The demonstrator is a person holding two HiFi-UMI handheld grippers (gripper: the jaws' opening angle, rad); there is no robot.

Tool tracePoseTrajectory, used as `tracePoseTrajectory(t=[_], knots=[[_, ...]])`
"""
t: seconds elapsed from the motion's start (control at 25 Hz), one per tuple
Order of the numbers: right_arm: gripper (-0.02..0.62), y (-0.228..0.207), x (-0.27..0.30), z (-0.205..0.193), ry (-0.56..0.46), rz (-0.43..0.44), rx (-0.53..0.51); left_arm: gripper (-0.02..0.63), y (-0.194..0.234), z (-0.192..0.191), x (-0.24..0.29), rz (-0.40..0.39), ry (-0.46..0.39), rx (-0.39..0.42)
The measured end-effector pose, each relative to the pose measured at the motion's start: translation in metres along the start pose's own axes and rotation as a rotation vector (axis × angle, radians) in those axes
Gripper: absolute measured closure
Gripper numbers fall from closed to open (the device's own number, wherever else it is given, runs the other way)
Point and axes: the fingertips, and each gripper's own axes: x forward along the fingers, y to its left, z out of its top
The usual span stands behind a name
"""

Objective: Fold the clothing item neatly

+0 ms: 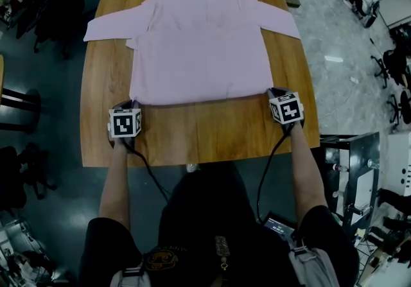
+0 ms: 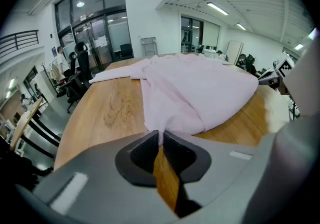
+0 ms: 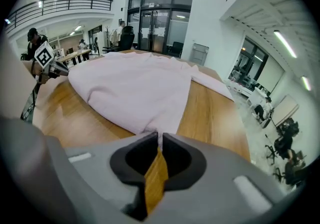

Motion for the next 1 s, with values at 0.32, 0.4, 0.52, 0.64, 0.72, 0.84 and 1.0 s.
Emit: tracePoseTrajectory(t=[0.32,0.4,0.52,0.64,0.72,0.84,1.0], knots=[[0.563,-0.022,-0.008,-0.01,0.02,-0.06,0.043,0.571,0.028,-0.007,-0.014,0.035,0.012,-0.014],[0.565,-0.025,-0.011,-0.014,0.028,-0.068,0.052,0.571,0.036,-0.011,-0.017,0.039,0.017,-0.02],[0.565,-0.026,-0.017,-0.021,0.035,-0.079,0.063,0.571,0.043,-0.016,-0.023,0.034,0.023,-0.016],[0.564,-0.02,-0.015,-0.027,0.028,-0.068,0.082,0.571,0.042,-0.021,-0.022,0.021,0.025,-0.021],[0.561,-0.02,-0.017,-0.027,0.022,-0.084,0.097,0.561,0.04,-0.024,-0.021,0.019,0.026,-0.018],[0.509,-0.023,-0.018,-0.03,0.022,-0.106,0.137,0.507,0.042,-0.032,-0.024,0.027,0.035,-0.02],[0.449,-0.027,-0.031,-0.031,0.002,-0.121,0.161,0.449,0.052,-0.031,-0.038,0.023,0.001,-0.065]])
